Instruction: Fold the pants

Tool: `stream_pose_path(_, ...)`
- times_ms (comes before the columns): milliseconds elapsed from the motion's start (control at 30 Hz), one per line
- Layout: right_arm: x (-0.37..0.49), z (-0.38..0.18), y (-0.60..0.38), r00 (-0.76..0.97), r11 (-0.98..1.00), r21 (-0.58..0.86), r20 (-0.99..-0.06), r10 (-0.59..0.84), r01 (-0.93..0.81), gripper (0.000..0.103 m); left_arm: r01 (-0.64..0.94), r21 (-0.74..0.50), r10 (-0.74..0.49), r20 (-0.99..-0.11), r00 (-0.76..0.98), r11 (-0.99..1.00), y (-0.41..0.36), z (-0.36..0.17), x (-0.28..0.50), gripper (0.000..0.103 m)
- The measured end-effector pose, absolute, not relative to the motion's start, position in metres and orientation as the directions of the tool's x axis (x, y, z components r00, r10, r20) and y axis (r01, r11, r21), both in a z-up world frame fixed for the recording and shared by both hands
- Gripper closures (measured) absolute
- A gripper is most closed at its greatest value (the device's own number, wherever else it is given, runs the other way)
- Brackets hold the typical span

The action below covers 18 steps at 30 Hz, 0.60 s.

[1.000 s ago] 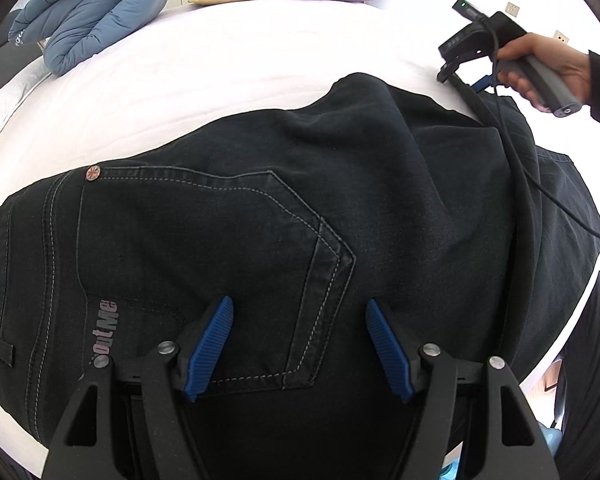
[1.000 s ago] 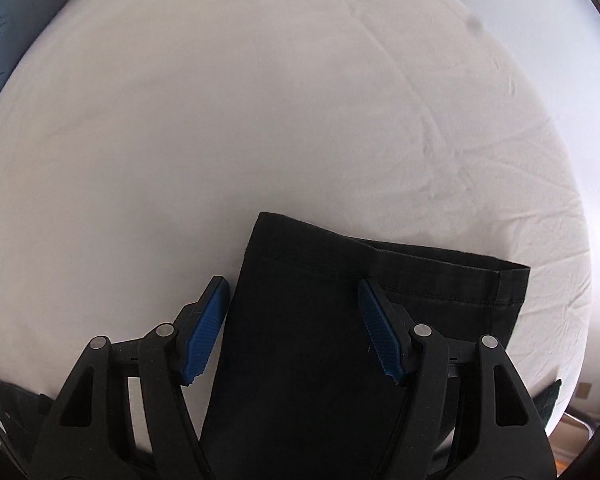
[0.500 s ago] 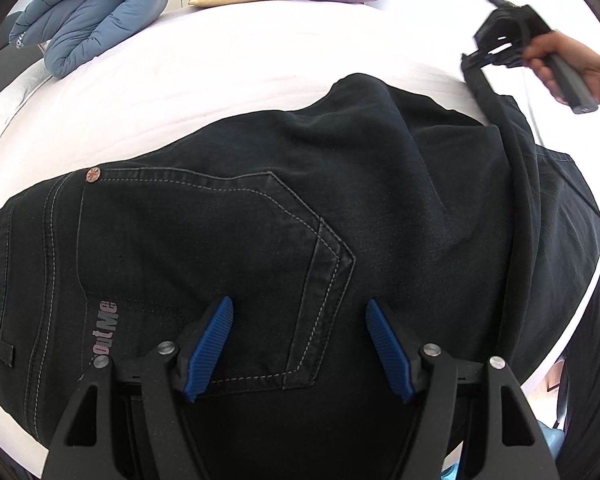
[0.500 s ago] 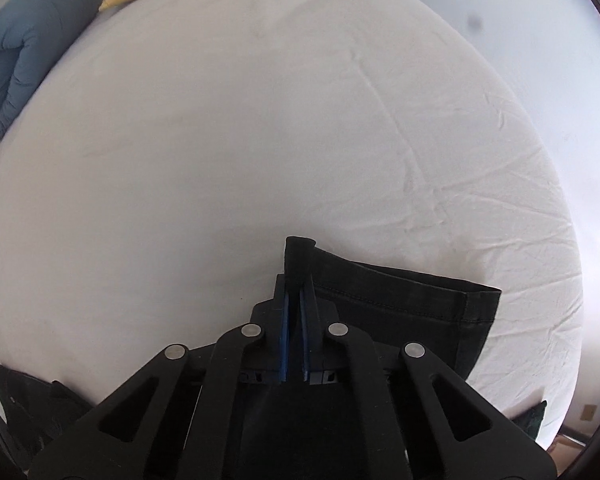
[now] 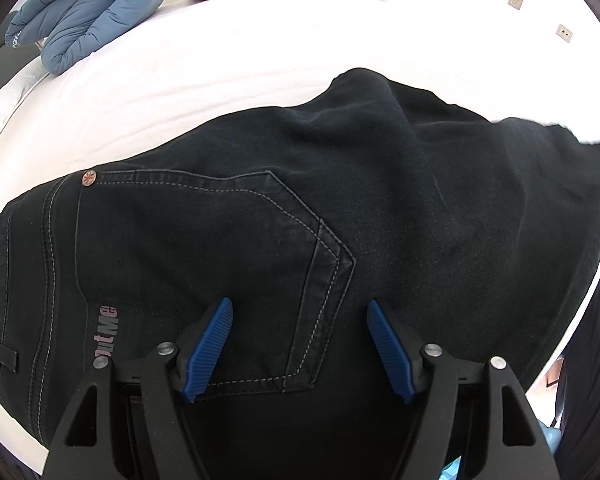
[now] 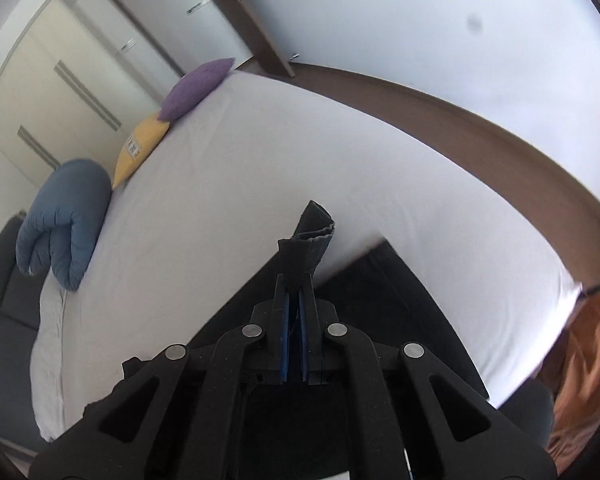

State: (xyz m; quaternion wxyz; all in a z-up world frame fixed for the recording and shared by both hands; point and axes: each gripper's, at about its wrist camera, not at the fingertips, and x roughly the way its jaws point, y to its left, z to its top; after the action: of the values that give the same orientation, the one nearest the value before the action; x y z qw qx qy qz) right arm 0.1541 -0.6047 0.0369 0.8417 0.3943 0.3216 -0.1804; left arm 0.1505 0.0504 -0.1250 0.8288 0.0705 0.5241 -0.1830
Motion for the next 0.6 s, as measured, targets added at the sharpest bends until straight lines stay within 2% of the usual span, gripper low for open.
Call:
stream_pose_path(133, 0.099, -0.030, -0.620, 0.727, 0.424, 0.657, -0.686, -0.008, 0.624, 0.100, 0.374, -0.067, -0.218, -0.901, 0.376, 0.925, 0.046, -0.124, 0.155, 0.030)
stream_pose_path(233, 0.082, -0.055, -0.630, 0.734, 0.345, 0.694, -0.679, 0.019, 0.633, 0.100, 0.375, -0.064, -0.208, -0.910, 0.359, 0.925, 0.041, -0.122, 0.161, 0.029)
stream_pose_path(467, 0.053, -0.057, -0.640, 0.759, 0.317, 0.726, -0.650, 0.026, 0.611, 0.100, 0.384, -0.044, -0.176, -0.933, 0.315, 0.922, 0.029, -0.119, 0.176, 0.028)
stream_pose_path(600, 0.032, -0.068, -0.641, 0.747, 0.317, 0.717, -0.664, 0.036, 0.622, 0.100, 0.398, -0.035, -0.165, -0.941, 0.296, 0.917, 0.024, -0.118, 0.180, 0.026)
